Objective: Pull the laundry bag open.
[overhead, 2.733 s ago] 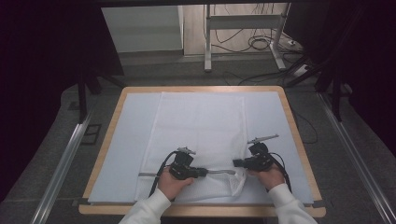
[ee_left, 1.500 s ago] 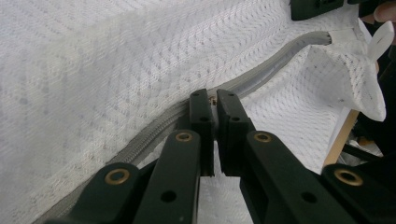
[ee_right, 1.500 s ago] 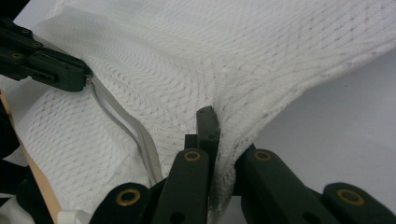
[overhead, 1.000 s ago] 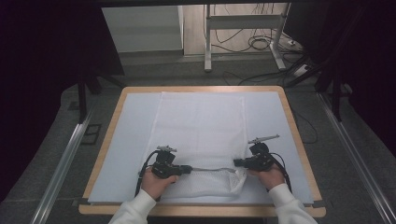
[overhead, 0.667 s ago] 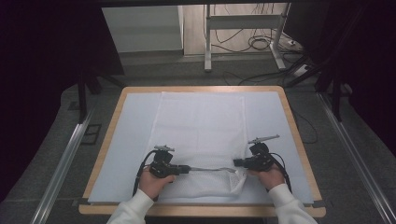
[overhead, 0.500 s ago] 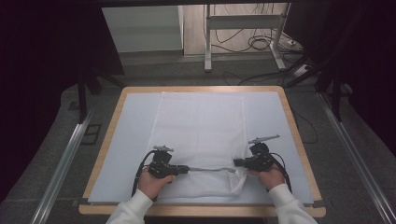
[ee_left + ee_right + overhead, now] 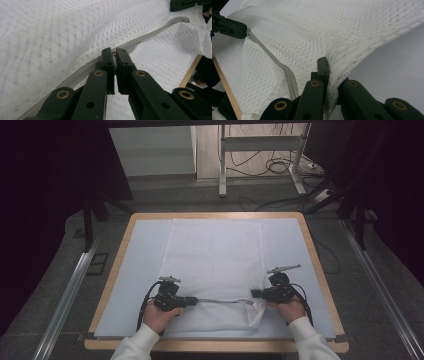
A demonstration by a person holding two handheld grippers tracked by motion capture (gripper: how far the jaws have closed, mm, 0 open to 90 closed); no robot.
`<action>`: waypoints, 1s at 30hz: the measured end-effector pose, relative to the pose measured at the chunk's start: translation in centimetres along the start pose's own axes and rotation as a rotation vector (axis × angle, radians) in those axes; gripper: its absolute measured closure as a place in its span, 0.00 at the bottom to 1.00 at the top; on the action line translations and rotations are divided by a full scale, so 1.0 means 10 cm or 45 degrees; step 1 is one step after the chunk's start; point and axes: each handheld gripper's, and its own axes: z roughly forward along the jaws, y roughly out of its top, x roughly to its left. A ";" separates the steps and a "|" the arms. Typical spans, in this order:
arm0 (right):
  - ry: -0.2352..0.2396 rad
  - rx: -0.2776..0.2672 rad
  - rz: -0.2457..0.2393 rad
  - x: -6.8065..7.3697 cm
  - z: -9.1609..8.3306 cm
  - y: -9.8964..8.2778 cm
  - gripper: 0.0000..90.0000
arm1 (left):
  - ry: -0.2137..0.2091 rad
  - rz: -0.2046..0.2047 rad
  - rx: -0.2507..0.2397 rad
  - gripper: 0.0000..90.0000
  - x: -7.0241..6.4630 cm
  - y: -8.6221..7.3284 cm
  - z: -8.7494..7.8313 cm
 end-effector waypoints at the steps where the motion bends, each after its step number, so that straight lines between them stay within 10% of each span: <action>1: 0.000 0.000 0.000 0.00 0.00 0.00 0.99 | 0.001 -0.004 -0.001 0.97 0.00 0.00 -0.01; 30: 0.003 -0.019 -0.009 0.04 -0.04 0.01 0.99 | 0.025 -0.056 -0.060 0.97 0.21 -0.10 -0.30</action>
